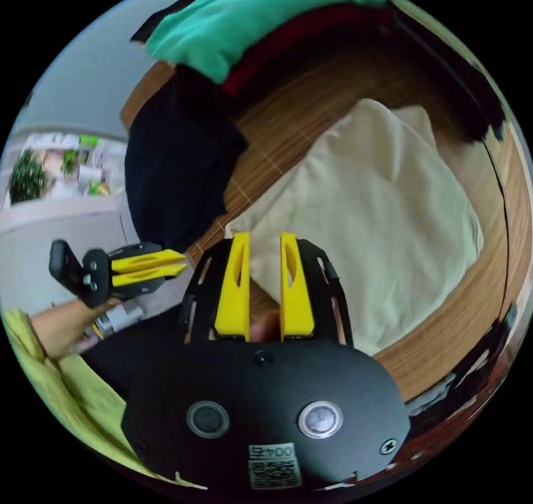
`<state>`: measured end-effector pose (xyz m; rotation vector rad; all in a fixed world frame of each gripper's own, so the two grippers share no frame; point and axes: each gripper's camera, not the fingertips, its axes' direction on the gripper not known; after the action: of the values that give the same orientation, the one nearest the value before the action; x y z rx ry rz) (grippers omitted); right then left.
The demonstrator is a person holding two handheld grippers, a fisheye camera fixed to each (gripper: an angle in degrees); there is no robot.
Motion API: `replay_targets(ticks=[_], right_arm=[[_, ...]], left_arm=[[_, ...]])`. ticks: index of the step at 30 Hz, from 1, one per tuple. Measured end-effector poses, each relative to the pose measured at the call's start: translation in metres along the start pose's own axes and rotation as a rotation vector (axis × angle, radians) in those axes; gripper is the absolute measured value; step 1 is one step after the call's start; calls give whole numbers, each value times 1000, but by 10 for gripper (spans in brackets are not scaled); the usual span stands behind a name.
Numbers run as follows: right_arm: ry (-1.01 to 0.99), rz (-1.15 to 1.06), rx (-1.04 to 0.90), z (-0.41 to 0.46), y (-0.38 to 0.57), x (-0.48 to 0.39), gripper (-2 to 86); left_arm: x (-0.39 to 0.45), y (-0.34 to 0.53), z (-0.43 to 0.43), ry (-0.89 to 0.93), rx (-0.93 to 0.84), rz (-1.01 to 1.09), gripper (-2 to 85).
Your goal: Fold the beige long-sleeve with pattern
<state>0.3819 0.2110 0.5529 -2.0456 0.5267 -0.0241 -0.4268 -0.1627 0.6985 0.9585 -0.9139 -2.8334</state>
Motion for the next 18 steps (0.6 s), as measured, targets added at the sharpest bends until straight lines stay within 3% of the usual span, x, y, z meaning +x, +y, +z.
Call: replay_targets(ticks=[3, 9, 18], right_arm=[[-3, 165, 70, 3, 8, -8, 76], [188, 176, 9, 41, 10, -45, 36], [15, 228, 278, 22, 97, -28, 27]], left_arm=[[6, -4, -11, -24, -28, 47, 29], [21, -28, -70, -60, -29, 202, 52], [0, -120, -210, 32, -28, 528, 55]])
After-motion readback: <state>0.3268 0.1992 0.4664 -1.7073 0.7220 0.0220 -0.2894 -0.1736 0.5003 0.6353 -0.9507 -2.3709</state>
